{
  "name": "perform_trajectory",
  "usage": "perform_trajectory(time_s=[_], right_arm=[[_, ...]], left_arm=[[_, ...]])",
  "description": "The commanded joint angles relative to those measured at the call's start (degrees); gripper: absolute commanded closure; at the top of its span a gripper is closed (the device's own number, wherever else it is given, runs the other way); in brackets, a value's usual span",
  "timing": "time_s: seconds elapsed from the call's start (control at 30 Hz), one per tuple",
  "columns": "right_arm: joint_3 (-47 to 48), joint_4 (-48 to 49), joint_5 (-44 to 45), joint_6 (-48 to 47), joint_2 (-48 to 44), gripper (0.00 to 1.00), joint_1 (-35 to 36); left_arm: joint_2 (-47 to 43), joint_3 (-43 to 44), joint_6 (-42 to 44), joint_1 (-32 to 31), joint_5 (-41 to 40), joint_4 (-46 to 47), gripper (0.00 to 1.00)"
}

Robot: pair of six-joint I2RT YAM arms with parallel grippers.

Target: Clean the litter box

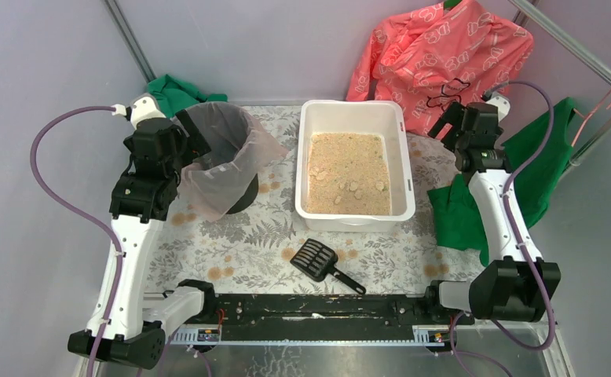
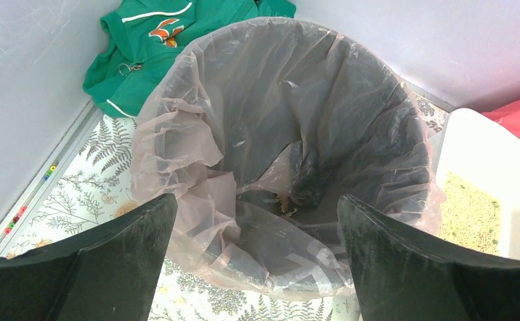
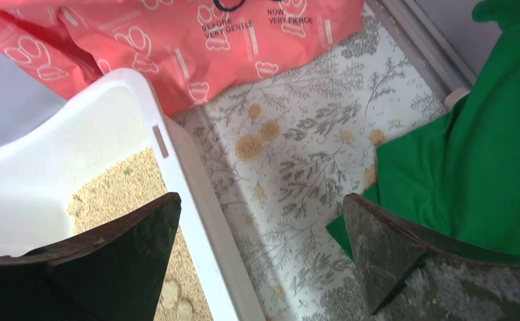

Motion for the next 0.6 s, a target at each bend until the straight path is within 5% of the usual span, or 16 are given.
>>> perform_trajectory(time_s=[0.0, 0.1, 0.57], right_arm=[[-0.43, 0.71, -1.89, 0.04, -4.79, 0.00, 0.26], [-5.05, 6.30, 2.66, 2.53, -8.79, 0.00, 0.18], [2.38, -5.67, -3.05, -1.01, -0.93, 0.00, 0.17]], left_arm=[[-1.00, 1.08, 1.78, -0.43, -0.98, 2.45, 0.01], [-1.50, 1.01, 3.35, -0.44, -1.28, 2.11, 0.01], [-1.23, -0.52, 2.40, -0.36, -1.20, -1.05, 0.01]])
